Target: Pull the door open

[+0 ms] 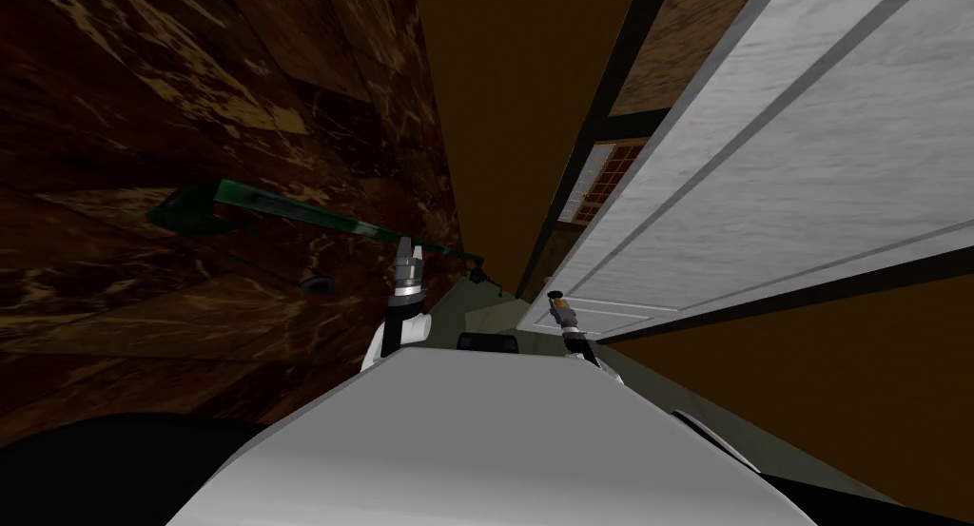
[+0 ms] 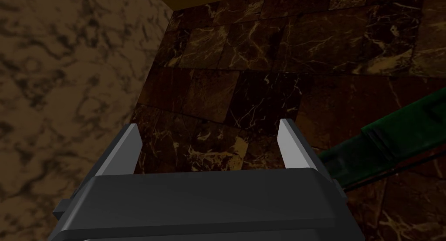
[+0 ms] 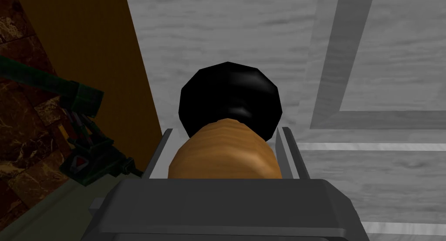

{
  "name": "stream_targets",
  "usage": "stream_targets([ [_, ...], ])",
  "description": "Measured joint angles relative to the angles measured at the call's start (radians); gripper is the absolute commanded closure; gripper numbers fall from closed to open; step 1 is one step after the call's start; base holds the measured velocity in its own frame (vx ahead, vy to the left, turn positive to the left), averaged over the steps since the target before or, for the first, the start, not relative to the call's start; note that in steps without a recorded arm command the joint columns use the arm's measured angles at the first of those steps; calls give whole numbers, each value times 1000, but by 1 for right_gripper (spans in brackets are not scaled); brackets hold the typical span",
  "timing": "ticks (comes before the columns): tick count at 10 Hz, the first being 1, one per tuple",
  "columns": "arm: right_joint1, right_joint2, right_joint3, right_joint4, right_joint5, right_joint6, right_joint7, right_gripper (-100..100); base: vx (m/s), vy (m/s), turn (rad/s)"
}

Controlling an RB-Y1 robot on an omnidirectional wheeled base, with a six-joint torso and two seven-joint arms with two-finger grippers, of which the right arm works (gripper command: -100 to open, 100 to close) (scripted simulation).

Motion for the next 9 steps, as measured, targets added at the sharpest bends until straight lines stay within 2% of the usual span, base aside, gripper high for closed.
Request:
stream_targets([
  [2, 22, -23, 28, -4, 9, -38, -25, 100, -245, -71, 140],
  [5, 45, -53, 74, 18, 25, -100, -71, 100, -244, -55, 113],
  [6, 58, -68, 84, 7, 27, -110, -82, 100, -109, -20, 9],
  [7, 62, -69, 86, 6, 27, -109, -83, 100, -154, -61, 160],
  [9, 68, -76, 95, 21, 30, -133, -95, 100, -216, -82, 152],
])
